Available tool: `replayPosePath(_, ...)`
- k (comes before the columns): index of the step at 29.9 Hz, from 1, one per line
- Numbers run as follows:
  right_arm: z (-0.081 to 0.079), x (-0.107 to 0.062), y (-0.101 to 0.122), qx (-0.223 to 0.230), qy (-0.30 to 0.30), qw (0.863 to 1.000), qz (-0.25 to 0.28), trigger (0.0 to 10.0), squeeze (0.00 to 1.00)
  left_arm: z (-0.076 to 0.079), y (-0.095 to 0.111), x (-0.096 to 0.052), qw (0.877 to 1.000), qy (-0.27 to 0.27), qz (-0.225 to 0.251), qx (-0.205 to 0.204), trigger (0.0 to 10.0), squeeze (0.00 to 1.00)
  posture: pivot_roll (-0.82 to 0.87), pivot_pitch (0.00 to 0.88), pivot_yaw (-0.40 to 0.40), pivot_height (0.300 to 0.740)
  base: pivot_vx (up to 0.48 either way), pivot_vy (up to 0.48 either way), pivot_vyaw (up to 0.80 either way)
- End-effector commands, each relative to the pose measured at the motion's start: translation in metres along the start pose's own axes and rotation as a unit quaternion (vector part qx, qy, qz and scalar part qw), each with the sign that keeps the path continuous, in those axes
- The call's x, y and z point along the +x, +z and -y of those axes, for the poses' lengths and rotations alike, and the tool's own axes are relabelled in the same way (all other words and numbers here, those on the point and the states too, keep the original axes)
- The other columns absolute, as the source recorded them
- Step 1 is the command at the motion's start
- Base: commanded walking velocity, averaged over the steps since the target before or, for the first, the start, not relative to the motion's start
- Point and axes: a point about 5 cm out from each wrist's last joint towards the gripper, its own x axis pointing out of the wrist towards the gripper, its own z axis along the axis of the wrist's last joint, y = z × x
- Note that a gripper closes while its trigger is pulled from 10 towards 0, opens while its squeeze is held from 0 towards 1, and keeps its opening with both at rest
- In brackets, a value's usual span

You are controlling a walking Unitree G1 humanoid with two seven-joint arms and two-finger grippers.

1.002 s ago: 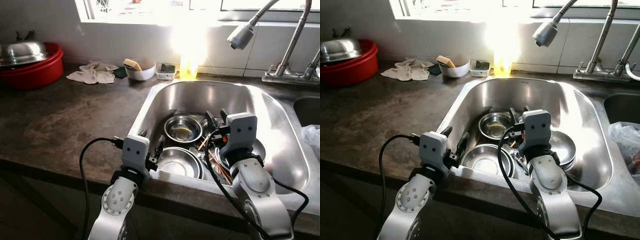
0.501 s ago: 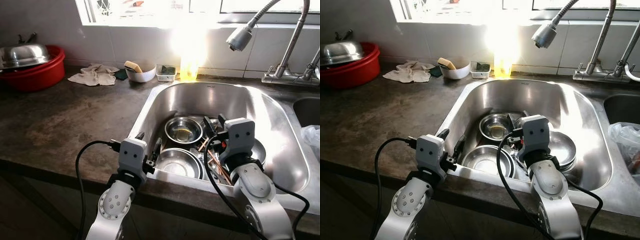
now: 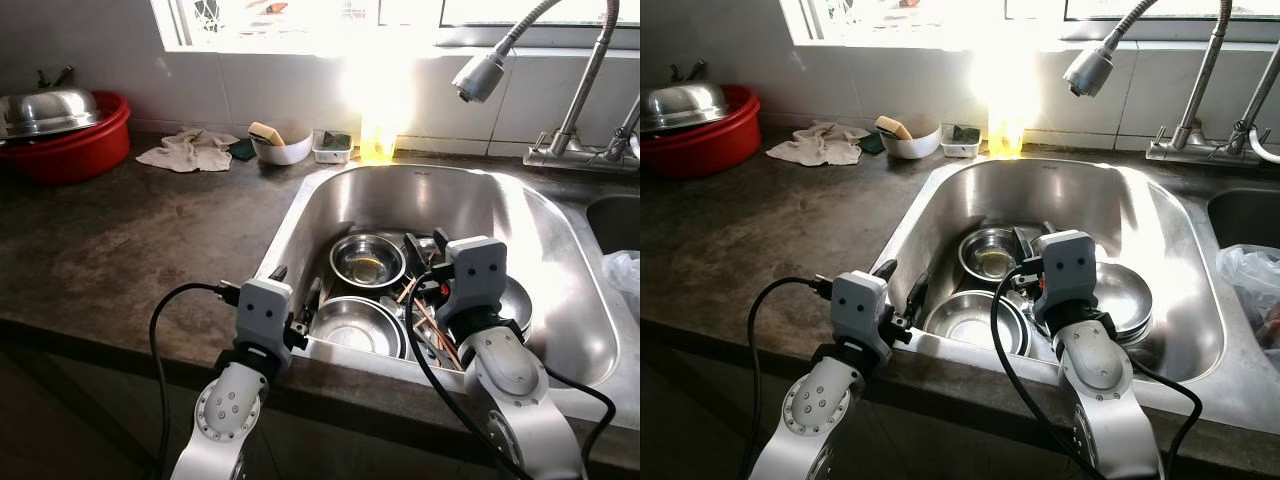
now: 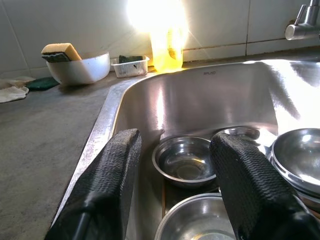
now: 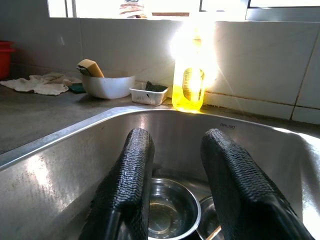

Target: Kitchen organization

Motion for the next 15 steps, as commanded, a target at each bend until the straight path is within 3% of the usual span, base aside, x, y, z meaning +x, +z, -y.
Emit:
replayPosePath(1, -0.001, 0.0007, 0.0026, 0.001, 0.002, 1.0, 0.006, 10.0, 0.0, -0.0033, 0.0046, -0.0017, 1.0, 0.008, 0.009, 0.007, 10.0, 0.0, 0.07, 0.029, 0.007, 0.74, 0.0, 0.0, 0.0)
replayPosePath(15, -0.001, 0.0007, 0.0026, 0.001, 0.002, 1.0, 0.006, 10.0, 0.0, -0.0033, 0.0046, -0.0017, 1.0, 0.008, 0.009, 0.007, 10.0, 0.0, 0.07, 0.029, 0.007, 0.74, 0.0, 0.0, 0.0)
